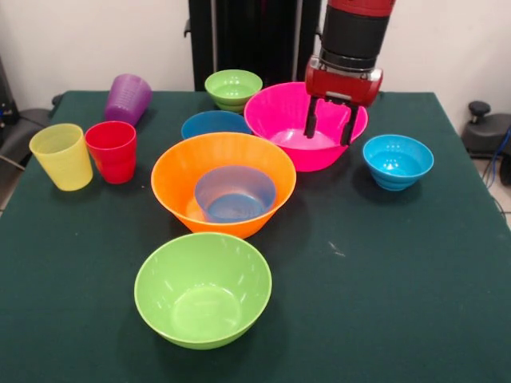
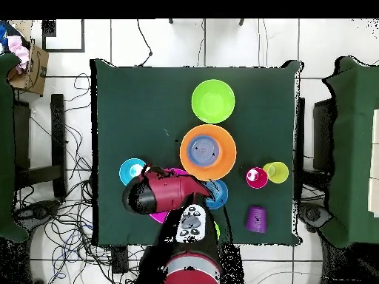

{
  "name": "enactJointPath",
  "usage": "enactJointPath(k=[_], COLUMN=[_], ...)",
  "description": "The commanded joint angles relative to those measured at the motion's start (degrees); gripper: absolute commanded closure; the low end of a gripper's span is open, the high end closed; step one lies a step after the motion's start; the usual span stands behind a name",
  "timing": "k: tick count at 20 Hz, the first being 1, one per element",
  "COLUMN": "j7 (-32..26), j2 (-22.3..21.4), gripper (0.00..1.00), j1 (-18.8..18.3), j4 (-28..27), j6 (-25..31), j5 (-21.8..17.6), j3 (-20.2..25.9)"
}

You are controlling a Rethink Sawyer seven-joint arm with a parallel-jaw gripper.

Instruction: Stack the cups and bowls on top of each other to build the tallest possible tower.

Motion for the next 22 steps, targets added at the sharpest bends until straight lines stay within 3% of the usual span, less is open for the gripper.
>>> enactJointPath(k=[1,12,22], j7=[11.6,10.1,10.1], j2=[2.3,5.6,6.7], gripper=[0.00,0.00,0.00], j1=[1.9,1.1,3.0], j4=[2.6,2.3,1.9], j6=[-3.2,-7.0,-8.6], j5=[4.3,4.7,7.3], j3=[0.6,0.3,-0.2])
